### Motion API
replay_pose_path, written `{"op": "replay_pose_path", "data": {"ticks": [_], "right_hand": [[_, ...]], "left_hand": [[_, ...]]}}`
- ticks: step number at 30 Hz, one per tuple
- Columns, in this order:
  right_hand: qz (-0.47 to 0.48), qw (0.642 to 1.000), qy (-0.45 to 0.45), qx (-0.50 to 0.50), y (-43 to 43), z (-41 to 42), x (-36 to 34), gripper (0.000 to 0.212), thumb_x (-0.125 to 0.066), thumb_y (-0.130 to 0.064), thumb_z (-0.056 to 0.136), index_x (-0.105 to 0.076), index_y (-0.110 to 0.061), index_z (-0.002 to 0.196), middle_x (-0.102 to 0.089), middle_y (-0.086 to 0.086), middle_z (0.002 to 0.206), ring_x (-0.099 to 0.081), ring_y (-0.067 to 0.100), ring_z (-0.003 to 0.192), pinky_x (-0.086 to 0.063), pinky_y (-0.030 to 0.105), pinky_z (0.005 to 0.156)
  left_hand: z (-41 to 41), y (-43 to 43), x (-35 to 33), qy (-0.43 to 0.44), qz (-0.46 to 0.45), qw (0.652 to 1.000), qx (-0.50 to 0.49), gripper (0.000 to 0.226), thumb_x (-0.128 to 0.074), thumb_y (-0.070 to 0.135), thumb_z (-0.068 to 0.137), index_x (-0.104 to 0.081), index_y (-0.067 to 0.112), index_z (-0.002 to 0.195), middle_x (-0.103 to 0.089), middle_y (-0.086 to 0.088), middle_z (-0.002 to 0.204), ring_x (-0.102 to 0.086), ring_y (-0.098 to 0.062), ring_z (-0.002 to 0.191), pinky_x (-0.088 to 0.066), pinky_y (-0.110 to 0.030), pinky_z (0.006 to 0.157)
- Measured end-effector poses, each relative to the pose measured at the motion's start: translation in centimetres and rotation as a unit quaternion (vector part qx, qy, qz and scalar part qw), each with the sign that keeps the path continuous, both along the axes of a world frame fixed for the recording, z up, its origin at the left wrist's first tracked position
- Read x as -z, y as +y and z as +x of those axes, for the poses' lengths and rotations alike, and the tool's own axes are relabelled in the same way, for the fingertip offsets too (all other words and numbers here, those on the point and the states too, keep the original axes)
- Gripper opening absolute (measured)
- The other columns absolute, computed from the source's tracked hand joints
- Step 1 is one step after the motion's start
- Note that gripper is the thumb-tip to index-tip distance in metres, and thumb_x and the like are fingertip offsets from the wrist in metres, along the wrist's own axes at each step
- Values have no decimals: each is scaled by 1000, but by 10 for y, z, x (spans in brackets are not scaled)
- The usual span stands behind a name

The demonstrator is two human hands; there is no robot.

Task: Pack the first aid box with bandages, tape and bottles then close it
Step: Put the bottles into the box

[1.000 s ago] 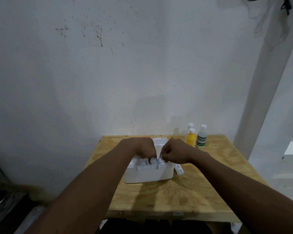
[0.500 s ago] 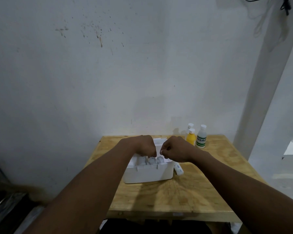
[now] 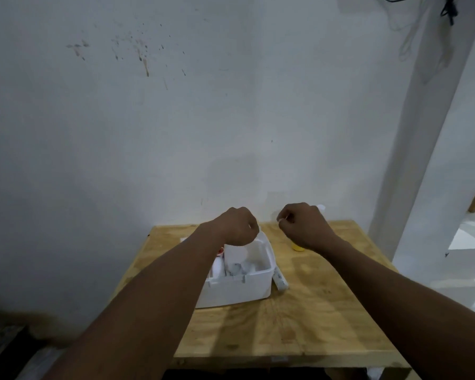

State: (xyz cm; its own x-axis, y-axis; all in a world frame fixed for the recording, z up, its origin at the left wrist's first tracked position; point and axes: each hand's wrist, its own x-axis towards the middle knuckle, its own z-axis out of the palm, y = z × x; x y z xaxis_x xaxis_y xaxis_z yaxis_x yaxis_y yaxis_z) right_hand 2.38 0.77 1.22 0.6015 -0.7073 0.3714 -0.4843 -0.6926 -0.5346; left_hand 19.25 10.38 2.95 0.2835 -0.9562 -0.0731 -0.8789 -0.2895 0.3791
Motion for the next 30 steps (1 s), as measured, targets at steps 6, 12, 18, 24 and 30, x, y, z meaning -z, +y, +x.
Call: {"op": "replay_pose_path", "data": {"ticks": [6,12,18,24,30], "right_hand": [[20,995,6,99,-63,-26,9,21,-63,-25,83,-67,-19,102,-66,4,100,-62,21,89,-50,34,76],[24,989,54,134,-112,-33,25,51,-63,-23,84,-53,-19,134,-53,14,130,-57,32,113,-48,37,87],[44,990,76,111,-128,-35,40,54,-65,-22,85,-51,-18,137,-54,16,131,-56,33,115,-47,39,92],[41,992,57,107,-127,-35,45,53,-65,-22,86,-50,-16,137,-58,15,127,-58,32,113,-48,38,90],[-10,989,38,144,-116,-35,47,49,-67,-22,83,-53,-16,130,-53,15,126,-54,33,112,-53,43,88]], "left_hand": [[-22,-58,9,-20,-31,999,38,45,-61,31,84,-63,27,130,-64,0,127,-60,-21,117,-51,-37,99],[-42,-110,25,-62,-63,992,89,61,-68,32,87,-49,27,144,-56,-2,139,-54,-22,127,-50,-37,98],[-45,-133,37,-75,-86,989,89,46,-68,27,85,-57,30,129,-65,-2,123,-62,-24,103,-54,-36,77],[-46,-135,37,-91,-103,987,79,34,-67,29,89,-57,30,122,-66,-2,118,-64,-23,96,-55,-36,74],[-46,-131,35,-92,-100,987,82,34,-66,29,89,-55,25,122,-65,-4,117,-62,-24,92,-49,-33,69]]}}
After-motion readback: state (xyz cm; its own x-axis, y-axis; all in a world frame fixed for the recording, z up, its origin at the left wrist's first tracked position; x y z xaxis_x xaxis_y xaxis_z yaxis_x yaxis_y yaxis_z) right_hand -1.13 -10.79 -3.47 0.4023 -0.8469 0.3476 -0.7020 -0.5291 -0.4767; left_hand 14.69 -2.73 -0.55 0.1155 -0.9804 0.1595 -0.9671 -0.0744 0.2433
